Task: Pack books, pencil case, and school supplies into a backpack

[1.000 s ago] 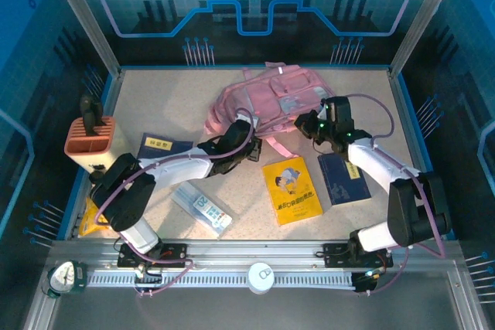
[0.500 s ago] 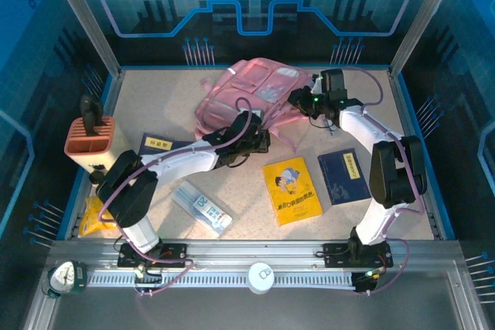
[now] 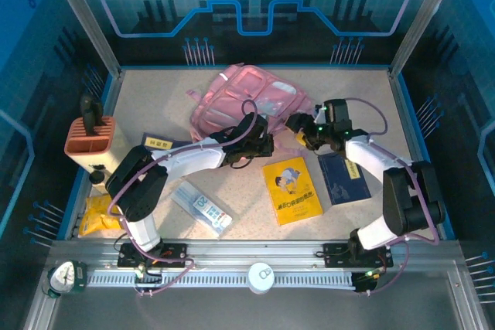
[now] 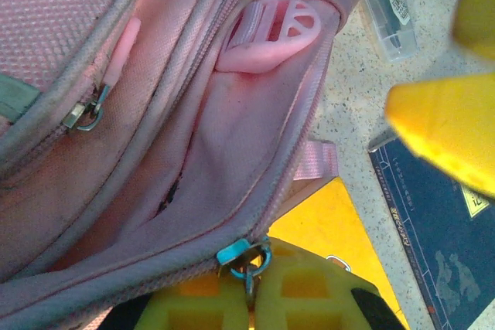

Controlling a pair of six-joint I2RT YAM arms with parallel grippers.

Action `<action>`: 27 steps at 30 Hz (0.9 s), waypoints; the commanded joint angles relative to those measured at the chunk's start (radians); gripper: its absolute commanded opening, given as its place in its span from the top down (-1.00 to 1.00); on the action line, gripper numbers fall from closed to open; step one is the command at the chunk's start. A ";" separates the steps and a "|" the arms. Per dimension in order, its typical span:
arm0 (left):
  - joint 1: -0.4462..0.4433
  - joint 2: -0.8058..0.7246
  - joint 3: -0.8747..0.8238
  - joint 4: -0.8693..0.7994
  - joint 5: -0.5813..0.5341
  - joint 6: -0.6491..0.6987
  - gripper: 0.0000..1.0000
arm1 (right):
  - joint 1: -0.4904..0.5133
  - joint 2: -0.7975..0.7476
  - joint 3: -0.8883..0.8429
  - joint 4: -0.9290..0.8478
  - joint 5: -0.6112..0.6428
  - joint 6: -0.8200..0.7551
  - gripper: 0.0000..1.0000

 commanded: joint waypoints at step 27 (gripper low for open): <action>-0.022 -0.156 -0.039 -0.159 0.046 0.101 1.00 | -0.034 0.153 0.159 0.069 0.050 0.022 1.00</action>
